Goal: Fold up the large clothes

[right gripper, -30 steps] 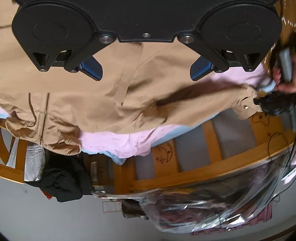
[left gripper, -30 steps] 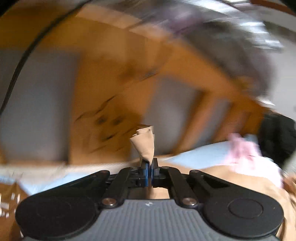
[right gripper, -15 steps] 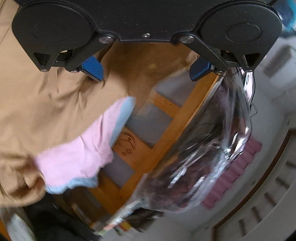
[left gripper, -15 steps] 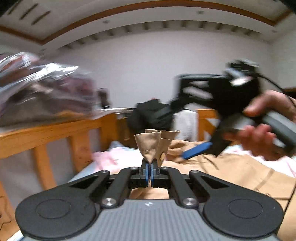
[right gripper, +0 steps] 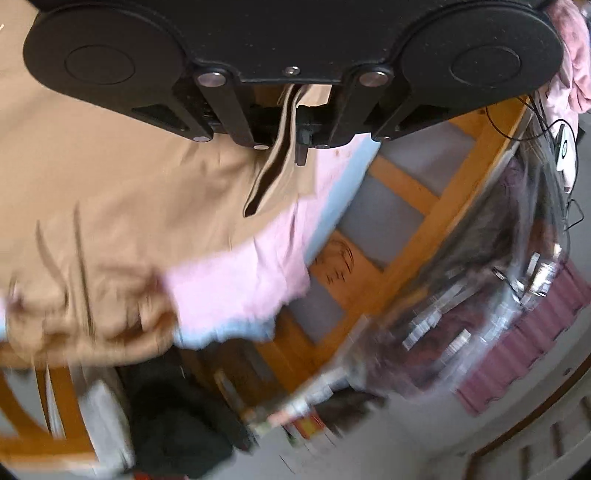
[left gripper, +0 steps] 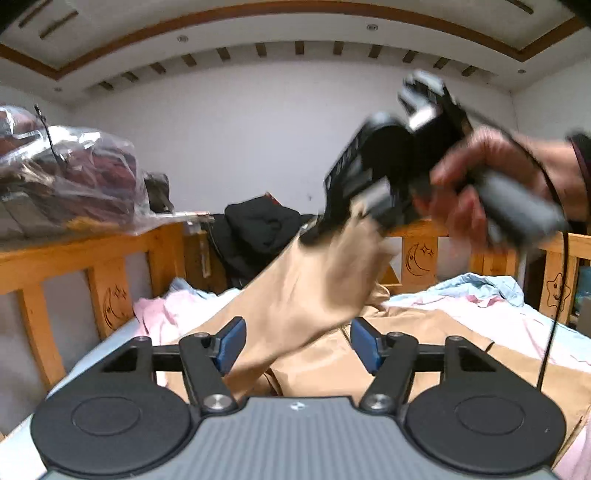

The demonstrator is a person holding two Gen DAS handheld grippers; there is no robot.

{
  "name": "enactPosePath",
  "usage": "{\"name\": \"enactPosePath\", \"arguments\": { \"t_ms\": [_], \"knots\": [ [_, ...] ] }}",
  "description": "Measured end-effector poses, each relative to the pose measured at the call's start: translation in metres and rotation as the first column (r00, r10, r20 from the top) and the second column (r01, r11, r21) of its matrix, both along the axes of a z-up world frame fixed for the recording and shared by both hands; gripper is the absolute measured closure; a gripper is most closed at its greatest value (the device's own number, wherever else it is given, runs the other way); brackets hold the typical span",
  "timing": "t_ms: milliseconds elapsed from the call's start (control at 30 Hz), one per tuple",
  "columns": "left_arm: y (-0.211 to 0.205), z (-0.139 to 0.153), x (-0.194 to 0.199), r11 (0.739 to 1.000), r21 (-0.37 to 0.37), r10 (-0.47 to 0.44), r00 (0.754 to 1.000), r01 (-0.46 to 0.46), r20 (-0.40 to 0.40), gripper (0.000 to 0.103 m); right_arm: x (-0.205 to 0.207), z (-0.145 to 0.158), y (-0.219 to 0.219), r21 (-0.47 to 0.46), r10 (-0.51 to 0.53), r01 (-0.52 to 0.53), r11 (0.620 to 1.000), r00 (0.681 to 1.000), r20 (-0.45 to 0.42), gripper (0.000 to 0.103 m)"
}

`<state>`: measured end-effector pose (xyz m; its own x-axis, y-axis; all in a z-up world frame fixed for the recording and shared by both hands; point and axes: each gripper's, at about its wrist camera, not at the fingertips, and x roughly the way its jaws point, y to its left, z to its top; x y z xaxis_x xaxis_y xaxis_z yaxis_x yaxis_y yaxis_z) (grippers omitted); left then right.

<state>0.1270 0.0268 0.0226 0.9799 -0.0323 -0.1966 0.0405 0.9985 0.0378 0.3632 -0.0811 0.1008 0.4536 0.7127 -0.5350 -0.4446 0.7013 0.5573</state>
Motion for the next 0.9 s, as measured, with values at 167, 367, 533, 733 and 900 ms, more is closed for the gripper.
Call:
{"name": "enactPosePath", "arguments": {
  "t_ms": [167, 367, 533, 733, 900],
  "knots": [
    [0.002, -0.013, 0.016, 0.997, 0.04, 0.068, 0.994, -0.064, -0.088, 0.027, 0.012, 0.067, -0.029, 0.005, -0.034, 0.034, 0.999, 0.991, 0.132, 0.102],
    [0.045, -0.026, 0.055, 0.991, -0.073, 0.09, 0.969, -0.109, -0.231, 0.024, 0.017, 0.123, -0.084, -0.002, -0.103, 0.107, 0.994, 0.961, 0.256, 0.102],
    [0.073, -0.029, 0.106, 0.989, -0.085, 0.088, 0.946, -0.12, -0.313, 0.019, 0.032, 0.128, -0.132, -0.002, -0.175, 0.181, 0.984, 0.953, 0.247, 0.102],
    [0.04, -0.042, 0.155, 0.985, 0.172, 0.076, 0.948, -0.023, -0.308, 0.02, 0.056, 0.13, -0.162, 0.041, -0.222, 0.218, 0.975, 0.947, 0.232, 0.102],
    [0.018, -0.058, 0.187, 0.93, 0.366, 0.105, 0.949, 0.011, -0.296, 0.085, 0.069, 0.136, -0.179, 0.043, -0.237, 0.234, 0.971, 0.936, 0.259, 0.102]
  ]
}}
